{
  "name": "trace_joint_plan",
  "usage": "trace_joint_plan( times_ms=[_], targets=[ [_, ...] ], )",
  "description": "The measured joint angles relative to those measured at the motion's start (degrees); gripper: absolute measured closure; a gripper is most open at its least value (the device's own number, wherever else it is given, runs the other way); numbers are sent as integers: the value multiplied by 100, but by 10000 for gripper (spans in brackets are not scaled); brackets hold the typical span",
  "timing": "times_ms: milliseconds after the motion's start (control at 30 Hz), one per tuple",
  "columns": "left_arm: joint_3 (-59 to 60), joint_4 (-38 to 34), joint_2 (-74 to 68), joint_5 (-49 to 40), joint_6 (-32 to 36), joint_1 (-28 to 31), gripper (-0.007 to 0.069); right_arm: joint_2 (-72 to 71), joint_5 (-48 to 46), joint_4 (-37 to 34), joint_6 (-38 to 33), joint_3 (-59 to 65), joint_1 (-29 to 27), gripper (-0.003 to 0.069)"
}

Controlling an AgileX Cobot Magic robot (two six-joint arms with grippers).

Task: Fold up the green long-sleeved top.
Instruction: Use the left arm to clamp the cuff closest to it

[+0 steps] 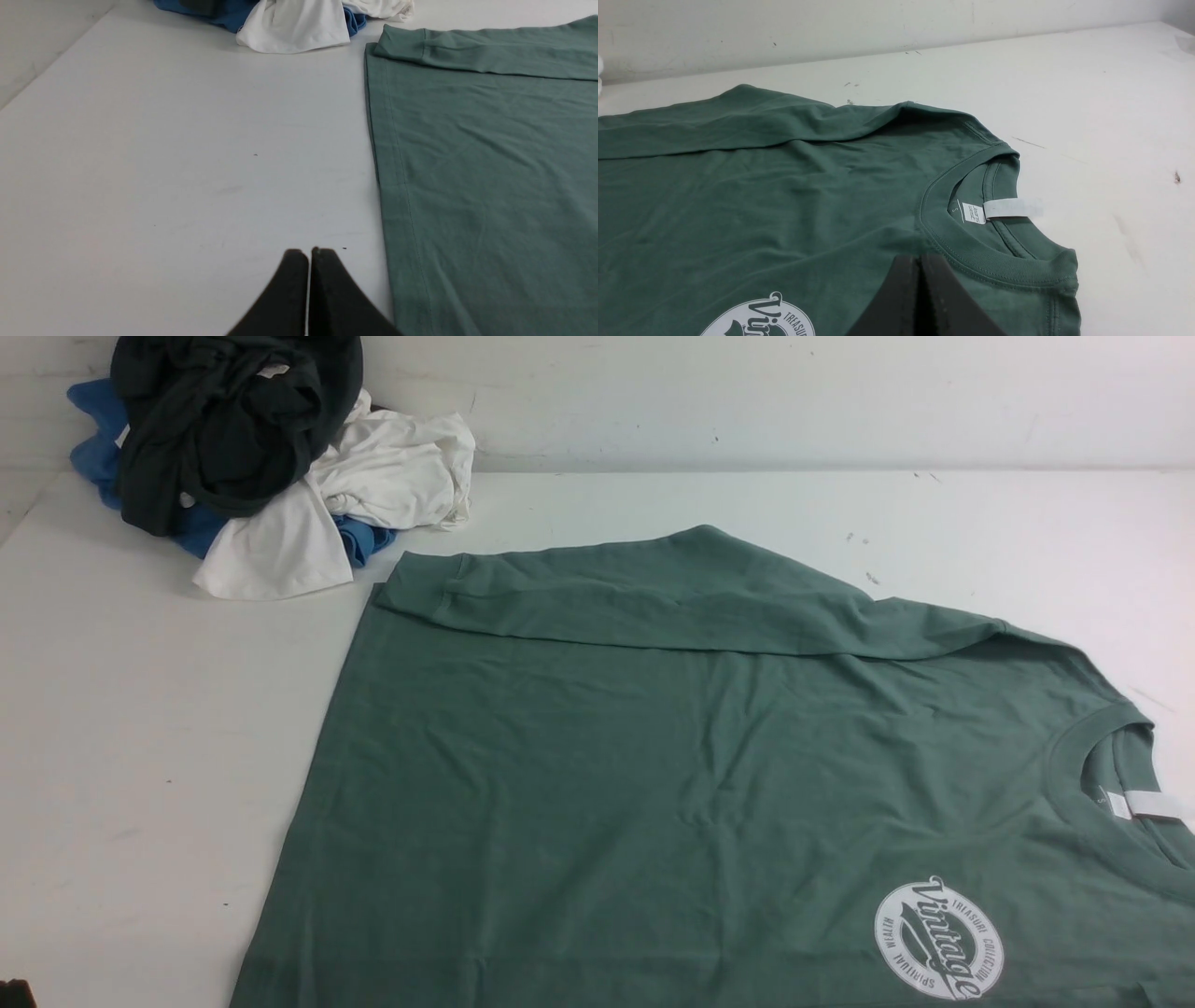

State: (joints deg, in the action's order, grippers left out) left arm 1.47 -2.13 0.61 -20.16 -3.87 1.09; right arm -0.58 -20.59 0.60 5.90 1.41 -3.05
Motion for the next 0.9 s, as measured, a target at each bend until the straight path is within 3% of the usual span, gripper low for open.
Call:
trace_joint_plan(
  times_ms=[200, 333, 467, 633, 800, 900],
  targets=[
    [0, -1194, 0, 203, -768, 0, 631, 0, 0, -281, 0, 0, 0, 673],
    [6, -2726, 0, 387, -1719, 0, 631, 0, -31, -1477, 155, -4, 0, 673],
    [6, -3812, 0, 399, -2012, 0, 631, 0, -92, -3302, 686, 7, 0, 673],
    [6, -4096, 0, 416, -2001, 0, 631, 0, -28, -5126, 939, -5, 0, 673],
    [6, -4121, 0, 420, -1980, 0, 631, 0, -5, -5211, 630, -5, 0, 673],
    [-25, -4121, 0, 395, -1514, 0, 631, 0, -48, -5095, 289, -5, 0, 673]
  ],
)
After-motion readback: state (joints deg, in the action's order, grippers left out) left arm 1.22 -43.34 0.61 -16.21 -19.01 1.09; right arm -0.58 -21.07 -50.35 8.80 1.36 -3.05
